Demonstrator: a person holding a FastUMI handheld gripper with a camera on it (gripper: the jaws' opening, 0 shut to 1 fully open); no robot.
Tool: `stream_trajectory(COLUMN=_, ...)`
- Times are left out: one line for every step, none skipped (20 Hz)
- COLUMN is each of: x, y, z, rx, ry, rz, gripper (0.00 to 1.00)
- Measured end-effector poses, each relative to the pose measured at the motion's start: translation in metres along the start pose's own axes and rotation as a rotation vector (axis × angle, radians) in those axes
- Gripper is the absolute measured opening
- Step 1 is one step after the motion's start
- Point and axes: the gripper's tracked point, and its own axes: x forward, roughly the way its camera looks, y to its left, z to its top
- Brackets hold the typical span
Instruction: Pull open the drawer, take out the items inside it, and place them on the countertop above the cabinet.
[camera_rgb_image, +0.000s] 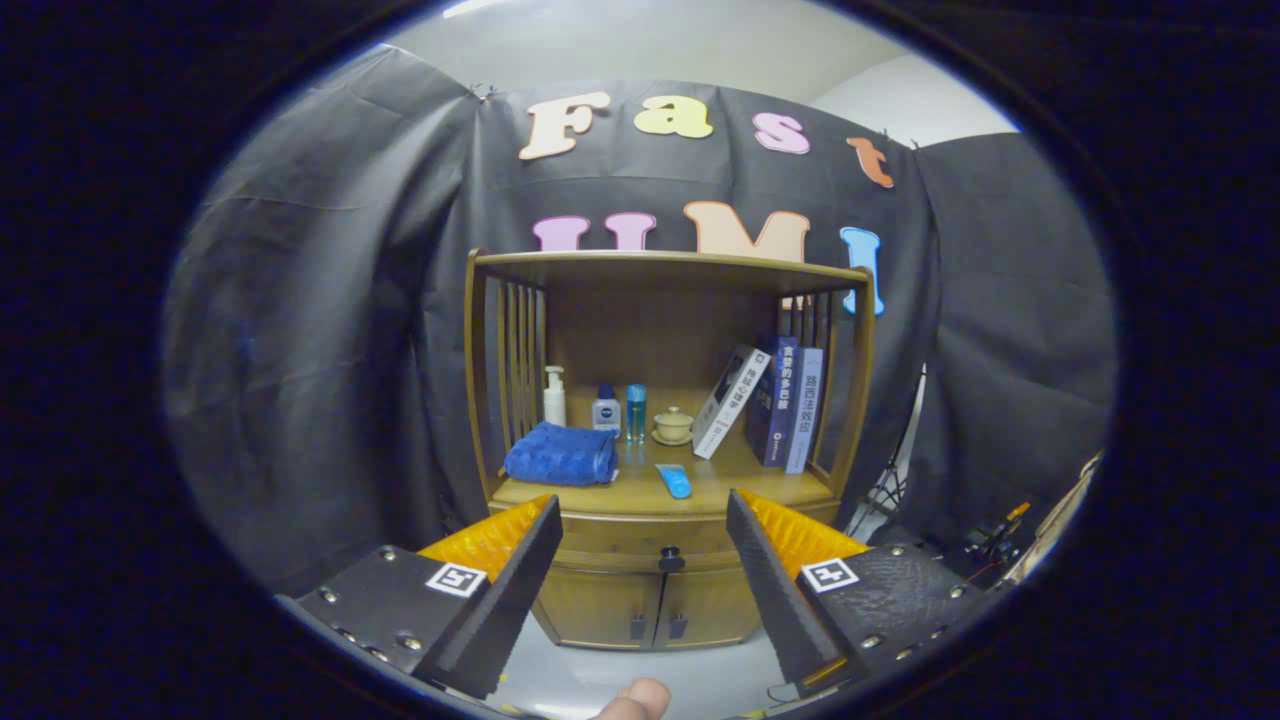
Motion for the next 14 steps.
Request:
stream_trajectory(x=-0.006, y=0.000, z=-0.004, rx=0.011, ry=0.000, rz=-0.001, gripper=0.99)
stream_trajectory(x=-0.012, y=0.002, z=-0.010, rx=0.016, ry=0.002, rz=0.005, gripper=0.99)
stream_trajectory(x=-0.017, y=0.004, z=-0.020, rx=0.006, ry=0.013, rz=0.009, gripper=0.99)
stream_trajectory(x=-0.021, y=0.001, z=-0.029, rx=-0.011, ry=0.029, rz=0.003, gripper=0.99)
stream_trajectory(x=-0.022, y=-0.004, z=-0.035, rx=-0.022, ry=0.039, rz=-0.014, gripper=0.99)
stream_trajectory(x=-0.022, y=-0.005, z=-0.037, rx=-0.022, ry=0.044, rz=-0.022, gripper=0.99)
stream_trajectory(x=-0.021, y=-0.003, z=-0.036, rx=-0.014, ry=0.038, rz=-0.017, gripper=0.99)
stream_trajectory(x=-0.021, y=0.000, z=-0.036, rx=-0.007, ry=0.029, rz=-0.008, gripper=0.99)
stream_trajectory(x=-0.020, y=0.000, z=-0.034, rx=-0.008, ry=0.018, rz=-0.003, gripper=0.99)
stream_trajectory(x=-0.019, y=-0.003, z=-0.034, rx=-0.014, ry=0.013, rz=-0.011, gripper=0.99)
stream_trajectory(x=-0.018, y=-0.007, z=-0.034, rx=-0.022, ry=0.014, rz=-0.020, gripper=0.99)
stream_trajectory(x=-0.016, y=-0.008, z=-0.036, rx=-0.033, ry=0.020, rz=-0.024, gripper=0.99)
stream_trajectory(x=-0.014, y=-0.010, z=-0.037, rx=-0.048, ry=0.025, rz=-0.027, gripper=0.99)
stream_trajectory(x=-0.013, y=-0.013, z=-0.036, rx=-0.066, ry=0.024, rz=-0.033, gripper=0.99)
